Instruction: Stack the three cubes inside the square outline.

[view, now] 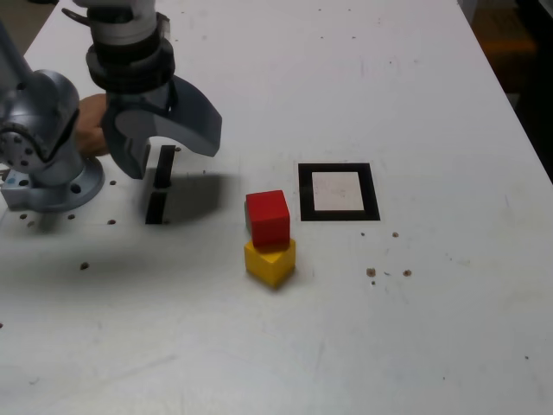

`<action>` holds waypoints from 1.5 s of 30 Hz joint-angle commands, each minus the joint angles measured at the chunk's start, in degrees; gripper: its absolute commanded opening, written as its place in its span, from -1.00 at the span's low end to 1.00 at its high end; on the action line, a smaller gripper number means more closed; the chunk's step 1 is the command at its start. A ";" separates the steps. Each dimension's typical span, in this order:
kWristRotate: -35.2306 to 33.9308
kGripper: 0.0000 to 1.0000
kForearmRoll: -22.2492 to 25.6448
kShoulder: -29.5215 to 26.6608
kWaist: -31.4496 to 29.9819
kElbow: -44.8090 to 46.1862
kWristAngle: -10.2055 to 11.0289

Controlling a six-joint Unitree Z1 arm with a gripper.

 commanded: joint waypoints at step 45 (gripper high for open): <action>-17.34 0.78 25.99 20.19 -17.36 -44.21 -5.52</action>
